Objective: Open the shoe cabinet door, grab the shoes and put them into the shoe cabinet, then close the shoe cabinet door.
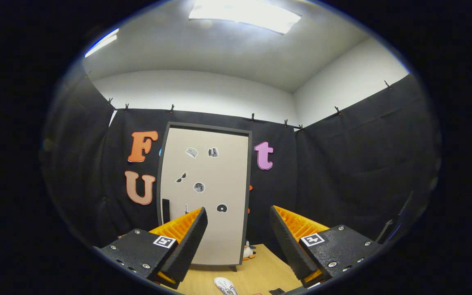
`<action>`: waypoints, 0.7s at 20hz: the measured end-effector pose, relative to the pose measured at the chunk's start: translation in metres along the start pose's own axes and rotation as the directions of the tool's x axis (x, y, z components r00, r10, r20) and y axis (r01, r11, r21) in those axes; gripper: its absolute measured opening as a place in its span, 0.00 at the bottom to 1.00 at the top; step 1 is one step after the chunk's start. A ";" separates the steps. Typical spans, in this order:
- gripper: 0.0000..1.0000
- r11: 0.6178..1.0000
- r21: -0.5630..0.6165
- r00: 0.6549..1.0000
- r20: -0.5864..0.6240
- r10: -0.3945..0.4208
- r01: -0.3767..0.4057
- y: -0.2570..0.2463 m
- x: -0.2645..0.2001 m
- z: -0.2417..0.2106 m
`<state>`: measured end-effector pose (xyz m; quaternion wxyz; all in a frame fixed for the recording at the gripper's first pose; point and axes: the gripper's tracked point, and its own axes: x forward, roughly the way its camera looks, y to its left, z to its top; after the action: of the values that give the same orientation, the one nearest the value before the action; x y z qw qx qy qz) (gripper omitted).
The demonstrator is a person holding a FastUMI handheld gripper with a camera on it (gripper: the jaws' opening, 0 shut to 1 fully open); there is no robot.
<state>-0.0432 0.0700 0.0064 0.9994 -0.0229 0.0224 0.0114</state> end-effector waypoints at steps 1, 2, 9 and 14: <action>0.95 1.000 0.003 1.000 -0.011 0.008 -0.008 0.006 0.001 -0.004; 0.95 1.000 0.006 0.999 -0.027 0.021 -0.021 0.014 0.003 -0.008; 0.95 0.989 0.059 0.980 -0.139 0.142 -0.135 0.078 0.029 -0.050; 0.95 0.976 0.080 0.959 -0.185 0.213 -0.202 0.126 0.055 -0.070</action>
<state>0.0052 0.1937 -0.0719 0.9861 0.0090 0.1216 0.1133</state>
